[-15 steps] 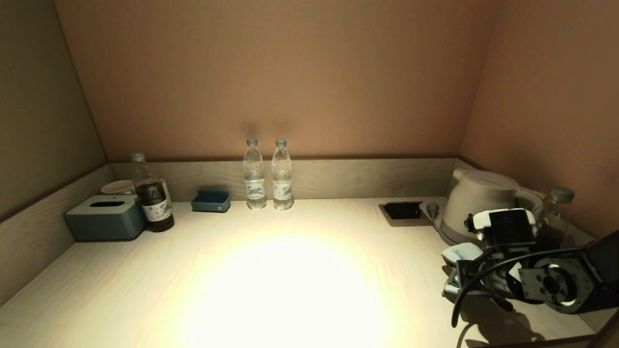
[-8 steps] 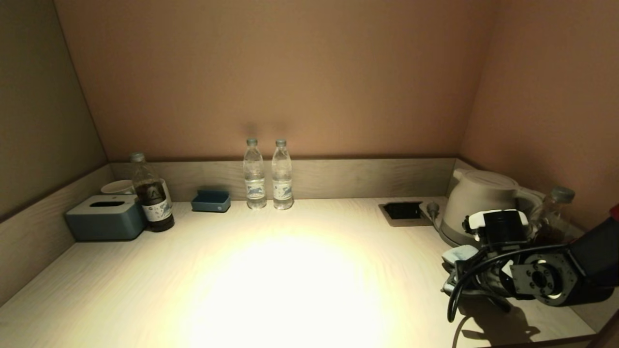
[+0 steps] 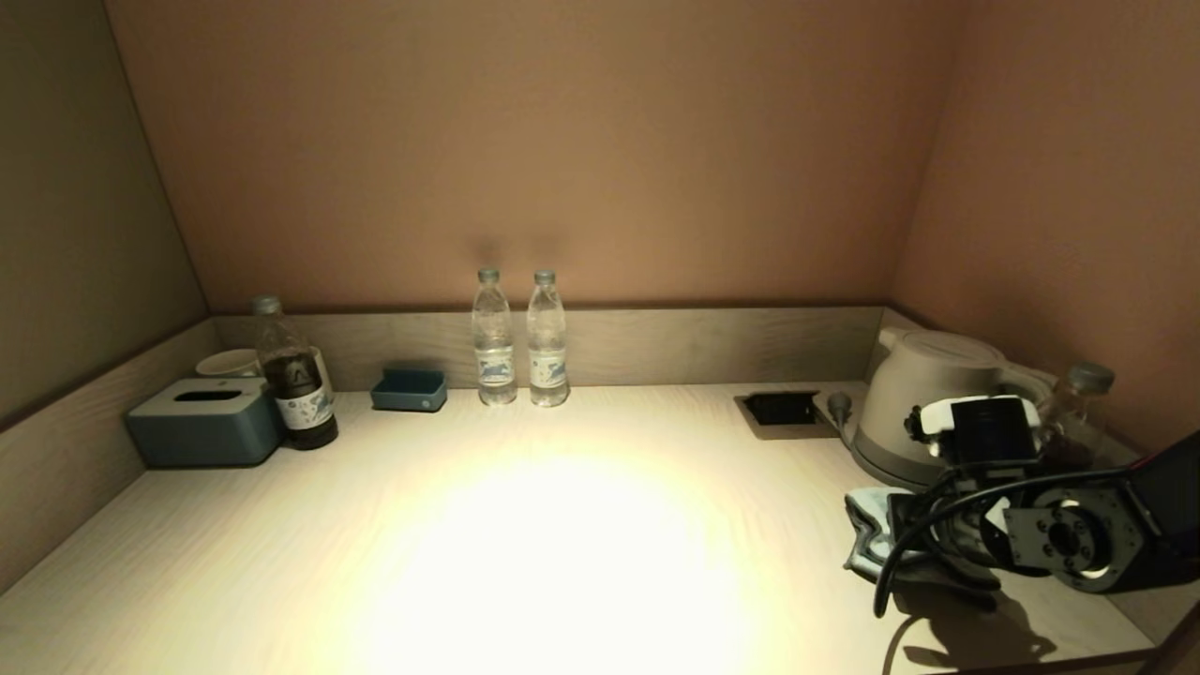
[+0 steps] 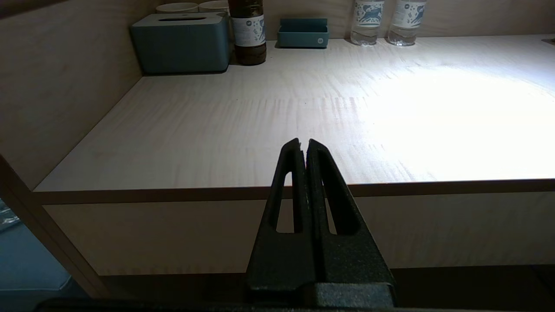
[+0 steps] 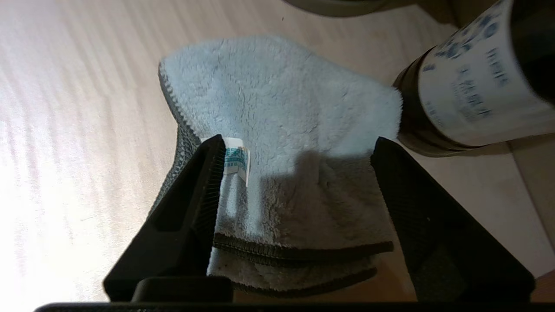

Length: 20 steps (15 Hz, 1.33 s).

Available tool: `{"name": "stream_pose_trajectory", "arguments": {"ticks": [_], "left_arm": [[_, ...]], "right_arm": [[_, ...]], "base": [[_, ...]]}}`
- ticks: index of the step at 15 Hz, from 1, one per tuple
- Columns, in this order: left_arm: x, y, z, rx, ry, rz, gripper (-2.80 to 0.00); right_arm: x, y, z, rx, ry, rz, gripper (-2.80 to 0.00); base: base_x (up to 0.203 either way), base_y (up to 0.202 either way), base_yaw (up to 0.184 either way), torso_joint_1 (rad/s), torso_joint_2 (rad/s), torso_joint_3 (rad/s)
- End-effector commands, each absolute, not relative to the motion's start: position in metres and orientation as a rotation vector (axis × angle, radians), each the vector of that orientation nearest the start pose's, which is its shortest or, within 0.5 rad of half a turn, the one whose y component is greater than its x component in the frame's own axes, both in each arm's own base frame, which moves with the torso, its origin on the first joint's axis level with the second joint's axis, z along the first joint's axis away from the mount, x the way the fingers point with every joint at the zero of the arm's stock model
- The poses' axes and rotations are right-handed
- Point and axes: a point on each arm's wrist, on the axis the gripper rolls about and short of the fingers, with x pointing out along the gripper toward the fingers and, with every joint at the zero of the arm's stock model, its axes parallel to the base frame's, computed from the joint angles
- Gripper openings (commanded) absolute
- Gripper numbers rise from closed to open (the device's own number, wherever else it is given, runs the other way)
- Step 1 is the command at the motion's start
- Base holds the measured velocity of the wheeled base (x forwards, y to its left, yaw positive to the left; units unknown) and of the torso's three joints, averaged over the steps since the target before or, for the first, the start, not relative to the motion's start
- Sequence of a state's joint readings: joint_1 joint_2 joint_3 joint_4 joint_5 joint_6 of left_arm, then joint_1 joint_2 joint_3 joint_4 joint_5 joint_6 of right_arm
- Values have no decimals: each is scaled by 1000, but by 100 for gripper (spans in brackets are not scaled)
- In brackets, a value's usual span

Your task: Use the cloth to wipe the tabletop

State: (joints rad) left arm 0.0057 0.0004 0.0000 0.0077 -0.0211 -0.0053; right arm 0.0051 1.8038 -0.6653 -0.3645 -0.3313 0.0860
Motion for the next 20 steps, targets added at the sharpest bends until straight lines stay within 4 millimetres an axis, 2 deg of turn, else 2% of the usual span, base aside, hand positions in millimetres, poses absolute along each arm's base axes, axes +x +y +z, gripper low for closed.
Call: {"name": "stream_pose_trajectory", "arguments": {"ticks": [1, 5, 8, 9, 16, 20], "left_arm": [[-23, -1, 75, -6, 8, -15, -280], [-23, -1, 75, -6, 8, -15, -280], [-23, -1, 75, -6, 8, -15, -280], [-23, -1, 75, -6, 8, -15, -280], [-23, -1, 75, -6, 8, -15, -280], [-23, -1, 75, -6, 8, -15, -280]], "right_arm": [[276, -5, 112, -42, 688, -338, 0], [240, 13, 171, -36, 471, -256, 0], [216, 26, 192, -41, 383, -155, 0], [210, 28, 196, -33, 362, -115, -280], [187, 26, 210, -30, 289, -21, -280], [160, 22, 221, -21, 210, -18, -280]], "base": [[0, 0, 0, 0, 0, 0], [0, 0, 0, 0, 0, 0], [0, 0, 0, 0, 0, 0], [0, 0, 0, 0, 0, 0], [0, 0, 0, 0, 0, 0], [0, 0, 0, 0, 0, 0]]}}
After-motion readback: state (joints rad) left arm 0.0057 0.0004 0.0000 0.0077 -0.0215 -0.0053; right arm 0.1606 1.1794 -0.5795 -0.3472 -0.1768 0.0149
